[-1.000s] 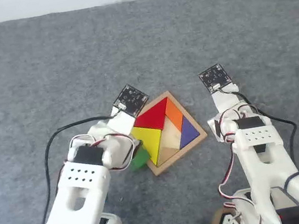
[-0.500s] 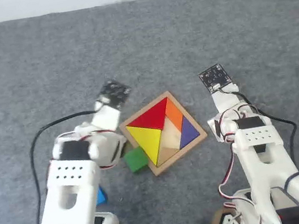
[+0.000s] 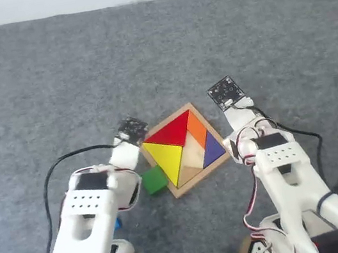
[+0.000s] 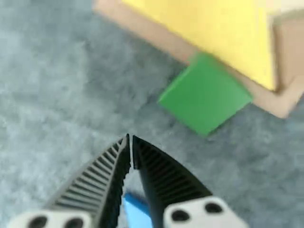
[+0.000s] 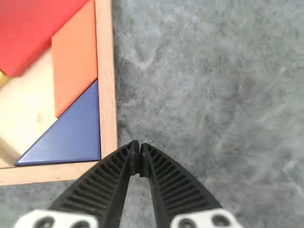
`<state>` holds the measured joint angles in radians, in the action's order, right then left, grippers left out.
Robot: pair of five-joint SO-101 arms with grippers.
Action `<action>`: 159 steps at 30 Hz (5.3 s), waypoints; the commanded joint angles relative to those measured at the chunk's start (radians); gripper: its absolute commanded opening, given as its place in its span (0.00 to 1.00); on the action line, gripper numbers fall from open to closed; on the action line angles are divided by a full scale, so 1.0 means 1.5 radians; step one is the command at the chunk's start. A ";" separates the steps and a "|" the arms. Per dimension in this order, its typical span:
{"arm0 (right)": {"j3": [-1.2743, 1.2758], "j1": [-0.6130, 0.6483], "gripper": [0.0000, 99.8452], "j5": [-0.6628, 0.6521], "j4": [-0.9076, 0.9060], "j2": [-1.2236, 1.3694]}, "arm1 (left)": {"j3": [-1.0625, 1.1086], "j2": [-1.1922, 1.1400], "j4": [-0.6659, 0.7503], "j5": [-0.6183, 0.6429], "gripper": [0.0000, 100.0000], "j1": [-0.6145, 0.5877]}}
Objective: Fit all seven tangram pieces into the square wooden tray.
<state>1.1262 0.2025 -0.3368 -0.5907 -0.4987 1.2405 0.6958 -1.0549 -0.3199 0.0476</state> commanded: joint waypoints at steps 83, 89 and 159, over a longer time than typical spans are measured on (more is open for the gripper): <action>-0.064 0.621 0.36 -0.110 -0.231 -0.038 | 0.004 0.097 0.293 0.202 0.01 -0.442; -0.091 0.651 0.36 -0.090 -0.164 0.032 | -0.038 0.053 0.293 0.284 0.01 -0.535; -0.499 0.452 0.11 -0.077 -0.535 0.153 | -0.048 0.052 0.293 0.354 0.01 -0.595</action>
<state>0.4081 1.0111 -0.5025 -1.3825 -0.0752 1.2359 0.7756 -0.6375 0.2064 -0.8546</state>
